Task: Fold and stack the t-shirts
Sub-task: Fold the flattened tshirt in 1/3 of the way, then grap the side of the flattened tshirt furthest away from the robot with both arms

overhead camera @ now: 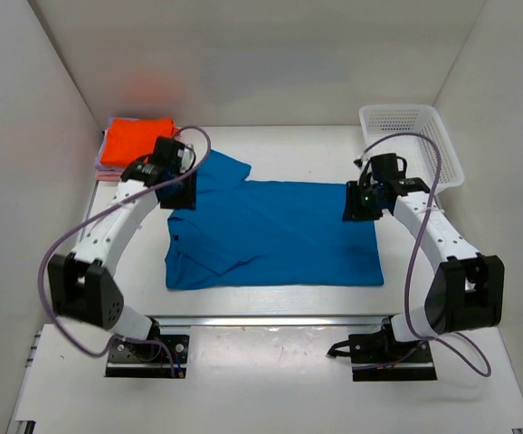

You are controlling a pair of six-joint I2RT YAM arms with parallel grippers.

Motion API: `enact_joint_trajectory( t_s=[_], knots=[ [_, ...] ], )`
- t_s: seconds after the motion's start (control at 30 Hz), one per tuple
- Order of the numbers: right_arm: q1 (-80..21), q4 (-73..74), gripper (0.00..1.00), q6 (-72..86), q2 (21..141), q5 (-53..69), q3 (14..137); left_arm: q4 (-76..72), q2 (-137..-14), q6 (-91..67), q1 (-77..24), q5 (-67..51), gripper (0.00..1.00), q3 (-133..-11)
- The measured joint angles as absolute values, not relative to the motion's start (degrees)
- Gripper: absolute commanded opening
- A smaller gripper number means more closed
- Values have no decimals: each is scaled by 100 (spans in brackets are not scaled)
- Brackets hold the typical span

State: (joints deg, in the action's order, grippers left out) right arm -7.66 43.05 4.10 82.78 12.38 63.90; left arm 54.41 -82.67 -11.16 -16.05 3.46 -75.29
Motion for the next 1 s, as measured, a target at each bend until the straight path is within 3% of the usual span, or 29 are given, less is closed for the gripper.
enact_joint_trajectory(
  t_s=[0.07, 0.17, 0.43, 0.5, 0.6, 1.0],
  knots=[
    [-760, 3874, 49, 580, 8119, 1142, 6401, 5304, -8761, -1098, -1476, 342, 58, -7948],
    [-742, 2954, 58, 969, 7811, 917, 6088, 4941, -9515, -1129, -1275, 296, 62, -8482],
    [-961, 827, 59, 1885, 7428, -510, 4941, 3634, -11137, -1356, -860, 23, 64, -9596],
    [-1026, 480, 58, 1981, 7596, -786, 4925, 3409, -11548, -1352, -858, 12, 72, -9955],
    [-1072, 54, 58, 2069, 7944, -1059, 4934, 3190, -12127, -1330, -897, 10, 75, -10471],
    [-1083, -287, 58, 2102, 9098, -1280, 5229, 4355, -15085, -1253, -965, 14, 77, -14256]
  ],
)
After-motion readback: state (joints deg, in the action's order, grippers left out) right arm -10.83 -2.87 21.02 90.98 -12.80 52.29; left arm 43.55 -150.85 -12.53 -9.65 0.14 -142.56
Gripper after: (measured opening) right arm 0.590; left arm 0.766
